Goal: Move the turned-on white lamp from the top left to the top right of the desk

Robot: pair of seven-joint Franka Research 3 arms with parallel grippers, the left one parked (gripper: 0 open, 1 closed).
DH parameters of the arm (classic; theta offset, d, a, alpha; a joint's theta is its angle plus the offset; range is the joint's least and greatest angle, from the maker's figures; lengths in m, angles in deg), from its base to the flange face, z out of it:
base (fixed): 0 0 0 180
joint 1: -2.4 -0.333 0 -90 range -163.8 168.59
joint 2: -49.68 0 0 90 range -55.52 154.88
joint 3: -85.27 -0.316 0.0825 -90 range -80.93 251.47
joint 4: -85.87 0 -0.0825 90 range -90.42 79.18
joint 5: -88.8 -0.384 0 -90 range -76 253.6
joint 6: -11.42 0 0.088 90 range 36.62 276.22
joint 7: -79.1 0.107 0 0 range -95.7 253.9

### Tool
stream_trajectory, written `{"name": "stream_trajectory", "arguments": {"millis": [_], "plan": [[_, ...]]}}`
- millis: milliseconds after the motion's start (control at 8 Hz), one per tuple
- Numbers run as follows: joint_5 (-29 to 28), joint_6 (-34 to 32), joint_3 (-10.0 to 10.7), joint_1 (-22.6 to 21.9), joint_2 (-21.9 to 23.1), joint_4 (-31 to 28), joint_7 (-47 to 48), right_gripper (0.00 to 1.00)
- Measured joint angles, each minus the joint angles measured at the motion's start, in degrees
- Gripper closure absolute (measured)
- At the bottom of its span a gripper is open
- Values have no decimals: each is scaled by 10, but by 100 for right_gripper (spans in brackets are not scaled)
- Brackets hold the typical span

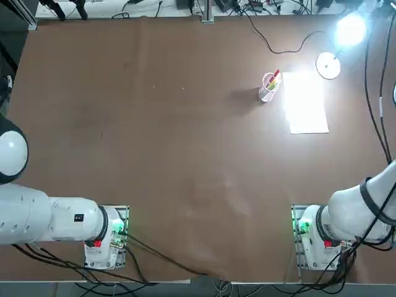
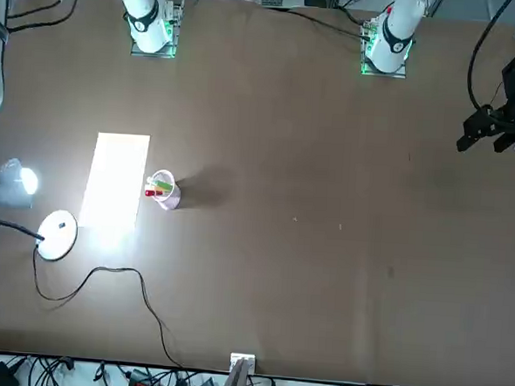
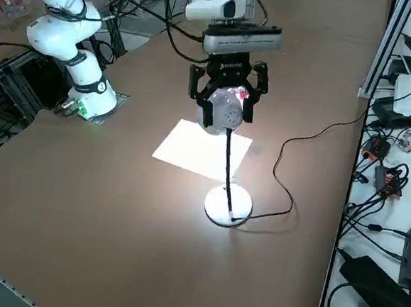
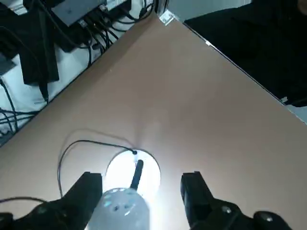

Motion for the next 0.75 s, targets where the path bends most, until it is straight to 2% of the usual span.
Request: {"name": "stream_trajectory", "arguments": {"millis": [375,625,750], "plan": [[-3,48,-1,0,6,33,-6,0],[-13,51,3,23,15,64,-89,0],[-51,47,4,43,24,74,-149,0]]}}
